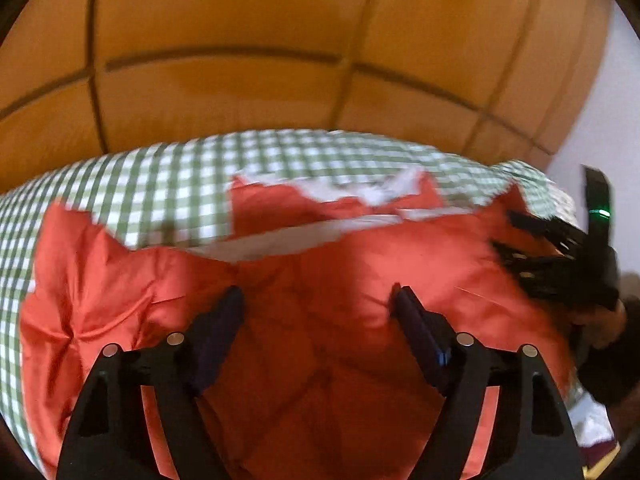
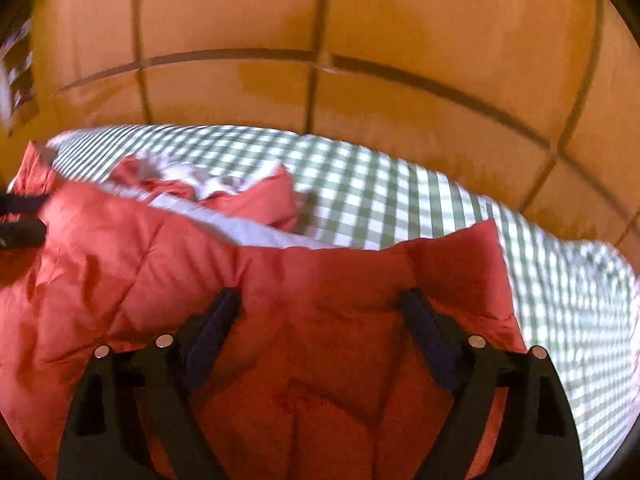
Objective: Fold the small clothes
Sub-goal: 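Fold the lifted hem over the jacket body with both tools and press down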
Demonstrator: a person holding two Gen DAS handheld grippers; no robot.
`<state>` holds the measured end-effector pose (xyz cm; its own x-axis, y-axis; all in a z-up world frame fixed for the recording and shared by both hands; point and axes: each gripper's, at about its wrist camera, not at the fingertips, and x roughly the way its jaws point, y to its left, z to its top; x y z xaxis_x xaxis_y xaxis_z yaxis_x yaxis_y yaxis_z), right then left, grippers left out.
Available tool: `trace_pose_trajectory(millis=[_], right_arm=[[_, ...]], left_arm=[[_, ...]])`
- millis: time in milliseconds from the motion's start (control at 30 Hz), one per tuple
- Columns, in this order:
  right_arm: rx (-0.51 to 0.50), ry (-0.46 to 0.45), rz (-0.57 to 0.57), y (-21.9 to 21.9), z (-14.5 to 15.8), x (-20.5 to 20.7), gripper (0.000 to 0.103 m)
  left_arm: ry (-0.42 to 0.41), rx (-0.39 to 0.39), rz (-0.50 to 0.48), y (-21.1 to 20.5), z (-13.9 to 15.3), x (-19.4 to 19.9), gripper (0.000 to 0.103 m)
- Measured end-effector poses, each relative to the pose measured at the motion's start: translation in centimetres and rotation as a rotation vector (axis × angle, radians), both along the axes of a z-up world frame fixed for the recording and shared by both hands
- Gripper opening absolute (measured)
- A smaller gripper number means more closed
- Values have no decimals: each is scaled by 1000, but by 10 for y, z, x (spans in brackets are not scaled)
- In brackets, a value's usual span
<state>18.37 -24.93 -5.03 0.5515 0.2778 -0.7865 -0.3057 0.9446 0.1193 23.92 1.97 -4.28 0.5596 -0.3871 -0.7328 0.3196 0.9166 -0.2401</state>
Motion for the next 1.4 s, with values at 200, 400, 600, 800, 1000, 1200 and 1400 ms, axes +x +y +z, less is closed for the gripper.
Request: trace_pose_trajectory(millis=[200, 400, 600, 800, 1000, 1200, 1400], right_arm=[[24, -11, -30, 3, -9, 9, 93], [45, -29, -51, 5, -15, 15, 96], [43, -39, -56, 7, -20, 15, 98], [38, -41, -55, 8, -22, 15, 99], [48, -41, -55, 7, -24, 15, 99], [55, -58, -69, 4, -22, 11, 99], [59, -57, -73, 4, -22, 11, 99]], left_arm=[[-22, -81, 50, 25, -28, 11, 78], [-47, -134, 57, 28, -32, 9, 78], [-51, -128, 65, 24, -33, 8, 78], [-62, -88, 185, 22, -7, -18, 79], [-178, -24, 66, -34, 36, -48, 83], [-48, 124, 85, -61, -13, 3, 99], [-70, 72, 78, -51, -33, 11, 100]])
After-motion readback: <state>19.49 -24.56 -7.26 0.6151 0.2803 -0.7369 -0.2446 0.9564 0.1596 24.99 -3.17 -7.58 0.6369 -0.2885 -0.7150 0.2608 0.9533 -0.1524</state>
